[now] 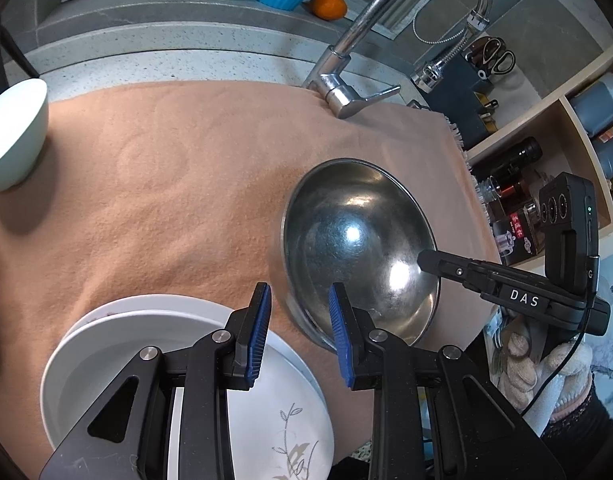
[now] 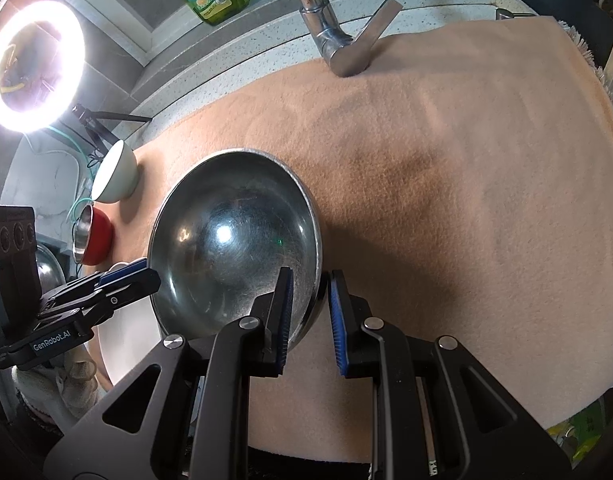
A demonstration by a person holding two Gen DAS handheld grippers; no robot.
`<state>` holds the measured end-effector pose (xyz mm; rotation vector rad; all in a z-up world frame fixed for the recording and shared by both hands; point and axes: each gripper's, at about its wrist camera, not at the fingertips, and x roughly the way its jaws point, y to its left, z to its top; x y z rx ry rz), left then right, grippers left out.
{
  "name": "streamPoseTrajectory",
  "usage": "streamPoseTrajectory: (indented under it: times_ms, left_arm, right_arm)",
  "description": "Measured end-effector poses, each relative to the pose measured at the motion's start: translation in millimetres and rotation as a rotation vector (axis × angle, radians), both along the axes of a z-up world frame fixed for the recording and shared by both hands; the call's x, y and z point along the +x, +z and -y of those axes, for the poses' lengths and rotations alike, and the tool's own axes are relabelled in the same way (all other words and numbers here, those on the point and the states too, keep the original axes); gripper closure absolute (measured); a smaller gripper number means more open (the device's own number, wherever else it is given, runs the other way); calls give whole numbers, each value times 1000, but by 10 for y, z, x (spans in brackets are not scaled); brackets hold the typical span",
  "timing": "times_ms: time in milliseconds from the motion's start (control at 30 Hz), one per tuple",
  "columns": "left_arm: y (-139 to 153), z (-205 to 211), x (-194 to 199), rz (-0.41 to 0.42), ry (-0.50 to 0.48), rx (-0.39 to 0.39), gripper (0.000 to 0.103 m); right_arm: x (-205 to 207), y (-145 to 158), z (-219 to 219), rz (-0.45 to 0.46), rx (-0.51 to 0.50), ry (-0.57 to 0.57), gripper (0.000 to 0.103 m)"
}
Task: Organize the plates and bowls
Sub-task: 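Lift the large steel bowl and carry it toward the plate stack, then set the large steel bowl on the cloth and open the right gripper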
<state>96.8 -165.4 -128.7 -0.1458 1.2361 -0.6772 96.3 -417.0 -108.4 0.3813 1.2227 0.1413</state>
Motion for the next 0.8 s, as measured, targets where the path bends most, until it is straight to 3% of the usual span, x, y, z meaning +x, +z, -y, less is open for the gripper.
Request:
streamPoseTrajectory:
  times_ms: [267,500,800]
  left_arm:
    - [97,-166,14,26,25,-11,76]
    - [231,-431,7,81,69,-7,76]
    - [320,-1153,26,127,212,22,76]
  right_arm:
    - [-9,204,-31,55,-27,-27,85]
    - [23,443,-323,114,-28,18,85]
    - [189,633,-933,161,16,133,84]
